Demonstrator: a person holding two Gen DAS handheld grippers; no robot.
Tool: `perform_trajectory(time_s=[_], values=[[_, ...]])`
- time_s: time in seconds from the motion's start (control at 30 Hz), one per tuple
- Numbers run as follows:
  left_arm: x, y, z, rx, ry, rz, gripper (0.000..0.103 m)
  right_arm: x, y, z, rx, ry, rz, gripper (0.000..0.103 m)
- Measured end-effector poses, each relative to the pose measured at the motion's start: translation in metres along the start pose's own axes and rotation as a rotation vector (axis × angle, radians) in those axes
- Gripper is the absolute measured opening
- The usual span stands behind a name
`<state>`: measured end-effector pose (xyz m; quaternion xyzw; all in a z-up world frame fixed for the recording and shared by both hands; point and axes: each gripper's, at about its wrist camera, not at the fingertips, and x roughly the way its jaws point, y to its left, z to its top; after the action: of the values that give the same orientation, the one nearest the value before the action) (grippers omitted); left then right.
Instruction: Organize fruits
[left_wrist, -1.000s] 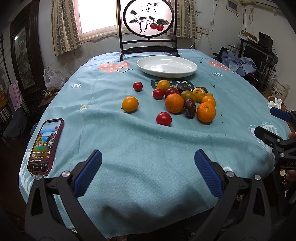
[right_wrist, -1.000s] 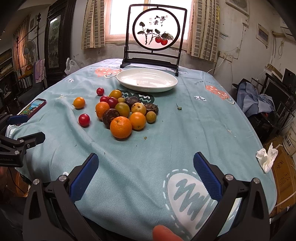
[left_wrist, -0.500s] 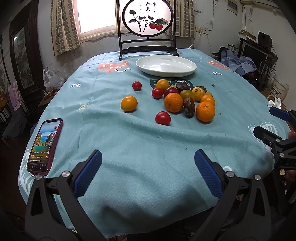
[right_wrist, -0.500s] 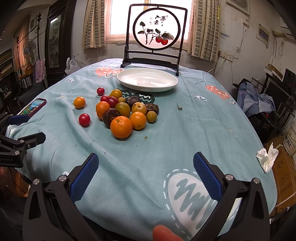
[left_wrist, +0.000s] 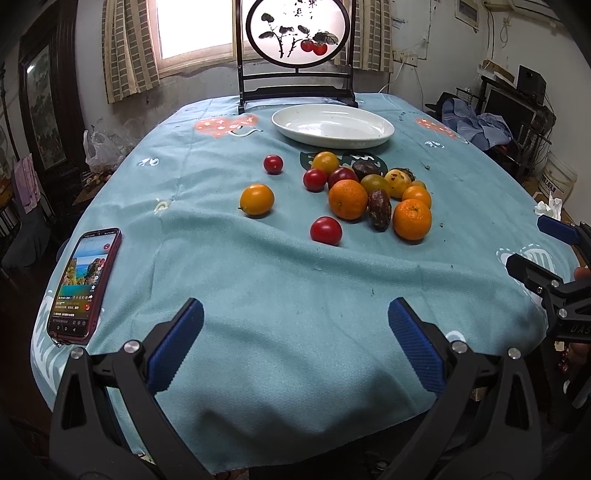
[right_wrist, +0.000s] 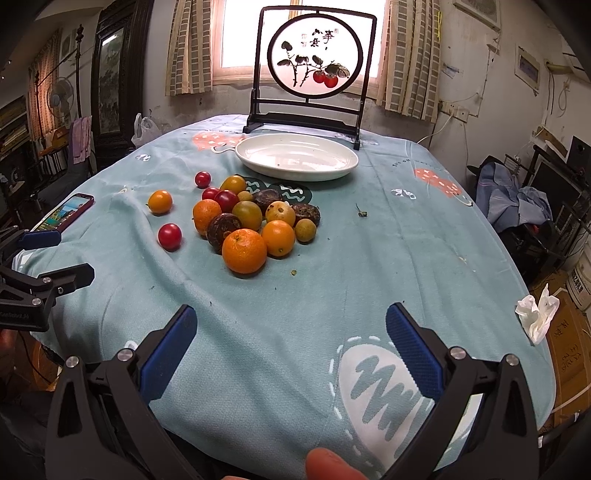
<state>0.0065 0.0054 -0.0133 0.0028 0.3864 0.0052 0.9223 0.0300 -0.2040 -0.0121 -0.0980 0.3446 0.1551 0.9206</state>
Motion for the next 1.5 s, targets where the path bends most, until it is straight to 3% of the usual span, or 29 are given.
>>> perform_trajectory(time_s=[0.33, 0.6, 0.7, 0.83, 0.93, 1.0, 1.03, 1.13, 1.5], values=[[0.001, 0.0, -0.001, 0.002, -0.015, 0.007, 0.101, 0.001, -0.005, 0.003, 0.009, 0.007, 0.026, 0.102], [0.013, 0.007, -0.003, -0.013, -0.008, -0.006, 0.101, 0.0, -0.012, 0.007, 0.116, -0.094, 0.166, 0.102], [0.02, 0.011, -0.004, -0.024, -0.002, -0.014, 0.101, 0.008, -0.012, 0.01, 0.117, -0.055, 0.228, 0.102], [0.03, 0.017, -0.005, -0.039, 0.003, -0.034, 0.101, 0.022, -0.013, 0.014, 0.14, -0.011, 0.23, 0.102], [0.039, 0.021, -0.005, -0.051, 0.007, -0.051, 0.101, 0.035, -0.018, 0.021, 0.167, -0.009, 0.172, 0.102], [0.044, 0.024, -0.006, -0.056, 0.007, -0.064, 0.101, 0.049, -0.02, 0.027, 0.176, 0.023, 0.173, 0.097], [0.046, 0.026, -0.006, -0.058, 0.008, -0.069, 0.101, 0.056, -0.021, 0.03, 0.181, 0.048, 0.188, 0.088], [0.052, 0.031, -0.005, -0.065, 0.007, -0.085, 0.101, 0.079, -0.016, 0.037, 0.174, 0.128, 0.229, 0.075], [0.057, 0.04, 0.006, -0.056, -0.013, -0.108, 0.101, 0.117, 0.009, 0.049, 0.097, 0.213, 0.236, 0.061]])
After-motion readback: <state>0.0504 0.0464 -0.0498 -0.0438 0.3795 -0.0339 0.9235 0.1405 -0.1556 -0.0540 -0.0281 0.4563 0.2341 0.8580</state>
